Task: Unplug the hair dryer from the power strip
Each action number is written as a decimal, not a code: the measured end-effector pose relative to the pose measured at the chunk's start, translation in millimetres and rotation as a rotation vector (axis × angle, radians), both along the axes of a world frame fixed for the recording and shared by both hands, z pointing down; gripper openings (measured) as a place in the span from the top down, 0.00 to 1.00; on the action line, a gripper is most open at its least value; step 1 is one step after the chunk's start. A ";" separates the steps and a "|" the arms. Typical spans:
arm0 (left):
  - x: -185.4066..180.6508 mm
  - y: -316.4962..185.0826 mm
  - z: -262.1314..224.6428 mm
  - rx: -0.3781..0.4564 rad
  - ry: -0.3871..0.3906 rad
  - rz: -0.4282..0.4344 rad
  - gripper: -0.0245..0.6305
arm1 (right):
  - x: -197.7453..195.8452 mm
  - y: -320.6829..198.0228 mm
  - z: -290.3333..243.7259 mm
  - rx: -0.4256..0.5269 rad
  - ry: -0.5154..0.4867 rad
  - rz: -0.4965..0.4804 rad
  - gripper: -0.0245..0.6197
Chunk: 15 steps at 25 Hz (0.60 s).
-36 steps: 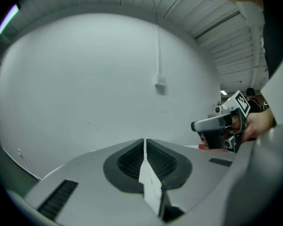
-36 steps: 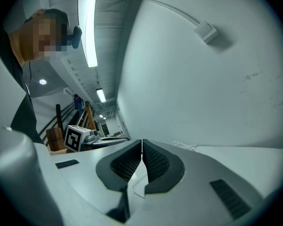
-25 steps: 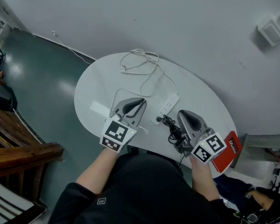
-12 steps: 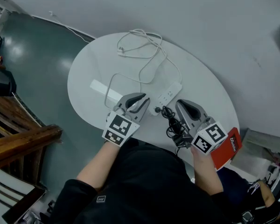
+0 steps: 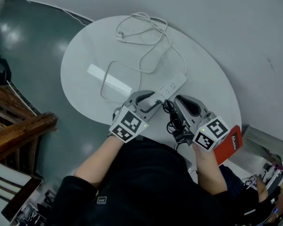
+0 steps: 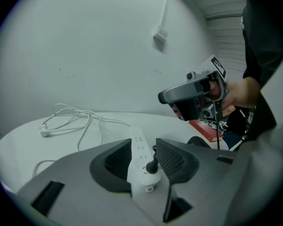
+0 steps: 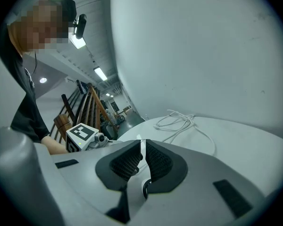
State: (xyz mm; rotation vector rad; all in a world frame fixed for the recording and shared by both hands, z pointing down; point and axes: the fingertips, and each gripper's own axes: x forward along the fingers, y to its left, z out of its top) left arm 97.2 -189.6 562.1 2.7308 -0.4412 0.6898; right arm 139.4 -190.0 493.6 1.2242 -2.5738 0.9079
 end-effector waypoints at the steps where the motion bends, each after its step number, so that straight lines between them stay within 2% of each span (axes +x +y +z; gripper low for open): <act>1: 2.5 2.9 2.9 -0.002 0.002 0.012 0.72 | -0.5 1.1 1.4 -0.007 -0.002 -0.004 0.90; 9: 13.0 23.1 28.9 0.009 -0.052 0.101 0.72 | 10.3 8.7 4.1 -0.038 -0.011 0.022 0.90; 15: 13.7 30.7 55.5 -0.003 -0.120 0.133 0.71 | 6.4 11.4 7.9 -0.047 0.000 0.015 0.90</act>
